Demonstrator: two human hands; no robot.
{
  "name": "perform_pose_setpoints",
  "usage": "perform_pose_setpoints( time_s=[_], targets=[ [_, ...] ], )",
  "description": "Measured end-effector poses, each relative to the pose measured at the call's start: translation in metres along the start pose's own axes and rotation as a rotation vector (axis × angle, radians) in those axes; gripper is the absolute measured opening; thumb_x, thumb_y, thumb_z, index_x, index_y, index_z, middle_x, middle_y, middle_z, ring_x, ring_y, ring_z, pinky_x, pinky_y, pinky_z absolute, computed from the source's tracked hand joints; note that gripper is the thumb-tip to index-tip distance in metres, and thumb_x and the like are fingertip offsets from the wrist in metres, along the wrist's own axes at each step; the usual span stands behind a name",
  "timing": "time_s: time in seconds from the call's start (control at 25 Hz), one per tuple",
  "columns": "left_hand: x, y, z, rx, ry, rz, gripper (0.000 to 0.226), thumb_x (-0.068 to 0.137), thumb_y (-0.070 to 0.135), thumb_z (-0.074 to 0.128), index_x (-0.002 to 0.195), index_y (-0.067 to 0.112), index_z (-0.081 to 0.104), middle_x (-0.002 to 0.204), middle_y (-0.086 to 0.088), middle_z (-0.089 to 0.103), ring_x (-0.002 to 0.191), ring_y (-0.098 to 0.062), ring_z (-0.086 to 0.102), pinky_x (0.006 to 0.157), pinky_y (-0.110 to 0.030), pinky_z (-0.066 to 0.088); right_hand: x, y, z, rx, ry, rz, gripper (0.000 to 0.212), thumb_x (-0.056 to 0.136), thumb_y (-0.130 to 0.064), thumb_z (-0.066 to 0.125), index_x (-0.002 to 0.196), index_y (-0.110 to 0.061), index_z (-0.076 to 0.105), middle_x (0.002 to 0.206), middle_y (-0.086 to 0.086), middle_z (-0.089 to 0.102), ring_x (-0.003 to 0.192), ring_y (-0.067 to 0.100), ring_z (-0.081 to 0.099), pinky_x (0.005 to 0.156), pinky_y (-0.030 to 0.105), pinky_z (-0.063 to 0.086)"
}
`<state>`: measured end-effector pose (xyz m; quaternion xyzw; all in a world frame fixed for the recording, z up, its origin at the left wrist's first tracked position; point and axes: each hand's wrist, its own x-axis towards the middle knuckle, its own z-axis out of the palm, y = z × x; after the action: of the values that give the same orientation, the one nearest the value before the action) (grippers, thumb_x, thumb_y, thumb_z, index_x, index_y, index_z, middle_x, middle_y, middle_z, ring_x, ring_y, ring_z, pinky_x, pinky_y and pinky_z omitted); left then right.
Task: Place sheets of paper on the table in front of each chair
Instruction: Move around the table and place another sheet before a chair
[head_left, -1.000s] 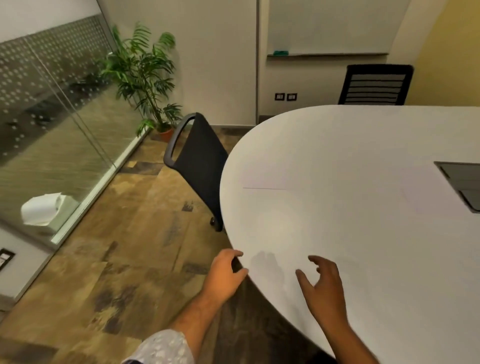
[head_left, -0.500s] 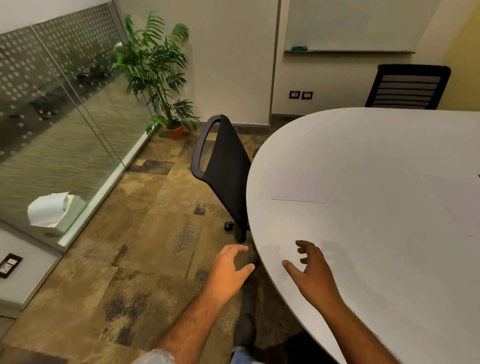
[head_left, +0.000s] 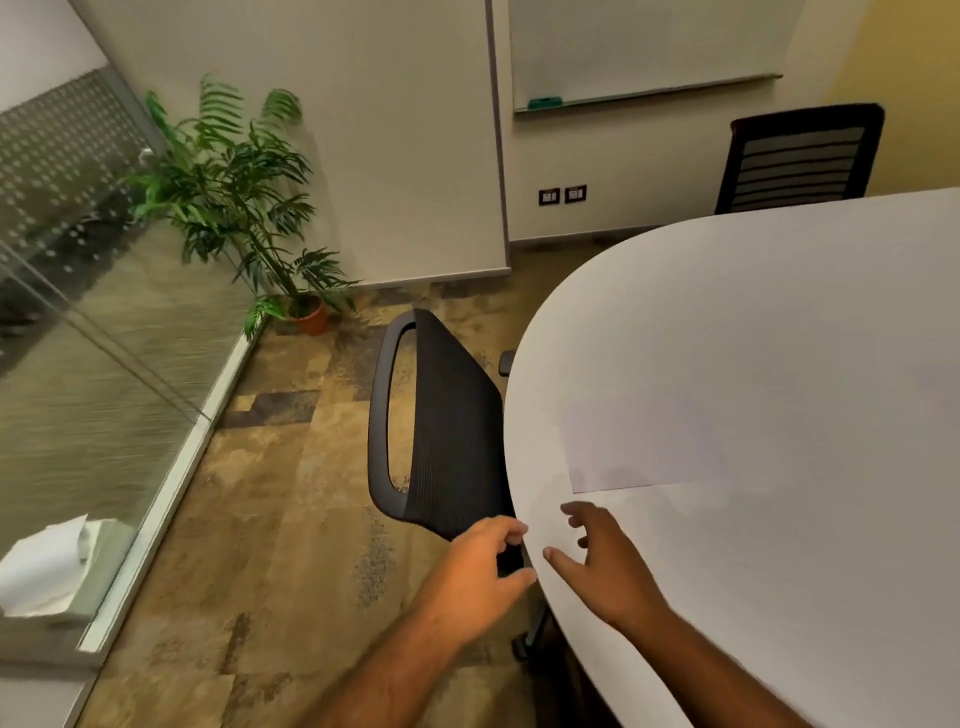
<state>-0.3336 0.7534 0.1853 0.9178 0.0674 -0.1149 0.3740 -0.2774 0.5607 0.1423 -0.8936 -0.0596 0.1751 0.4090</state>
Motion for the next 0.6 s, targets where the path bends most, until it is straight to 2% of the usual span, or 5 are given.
perform_pose_setpoints(
  time_s=[0.16,0.28,0.36,0.48,0.6],
  targets=[
    [0.058,0.004,-0.034,0.09,-0.042,0.112,0.047,0.087,0.045,0.075,0.13,0.038,0.058,0.136,0.024,0.048,0.125,0.001,0.046,0.103,-0.024,0.047,0.039,-0.028,0.001,0.035,0.101,0.055,0.06,0.092,-0.051,0.074,0.144,-0.036,0.048,0.142,-0.01,0.058,0.114,0.011,0.065,0.092,0.027,0.057],
    [0.113,-0.003,-0.069,0.131,-0.112,0.208,0.05,0.085,0.049,0.075,0.132,0.04,0.057,0.139,0.024,0.046,0.125,0.002,0.043,0.098,-0.021,0.043,0.06,-0.045,0.012,0.086,0.201,0.129,0.056,0.091,-0.049,0.075,0.14,-0.035,0.052,0.134,-0.011,0.06,0.108,0.009,0.065,0.082,0.02,0.053],
    [0.152,-0.01,-0.098,0.164,-0.163,0.281,0.052,0.085,0.049,0.074,0.133,0.039,0.057,0.14,0.022,0.049,0.128,-0.001,0.044,0.1,-0.024,0.045,0.073,-0.057,0.023,0.128,0.281,0.187,0.051,0.092,-0.048,0.075,0.136,-0.036,0.054,0.128,-0.014,0.06,0.104,0.006,0.064,0.076,0.015,0.048],
    [0.195,-0.024,-0.139,0.13,-0.241,0.357,0.051,0.083,0.051,0.074,0.131,0.041,0.058,0.138,0.022,0.051,0.123,0.0,0.05,0.101,-0.026,0.048,0.091,-0.083,0.043,0.187,0.377,0.265,0.039,0.091,-0.048,0.075,0.125,-0.04,0.058,0.118,-0.018,0.064,0.098,0.003,0.066,0.073,0.016,0.048],
    [0.234,-0.044,-0.186,0.126,-0.36,0.47,0.049,0.084,0.052,0.073,0.129,0.041,0.058,0.135,0.023,0.052,0.121,0.001,0.051,0.101,-0.025,0.048,0.118,-0.126,0.074,0.308,0.532,0.383,0.027,0.09,-0.046,0.076,0.113,-0.043,0.062,0.11,-0.015,0.07,0.09,0.004,0.069,0.071,0.018,0.049]
  ],
)
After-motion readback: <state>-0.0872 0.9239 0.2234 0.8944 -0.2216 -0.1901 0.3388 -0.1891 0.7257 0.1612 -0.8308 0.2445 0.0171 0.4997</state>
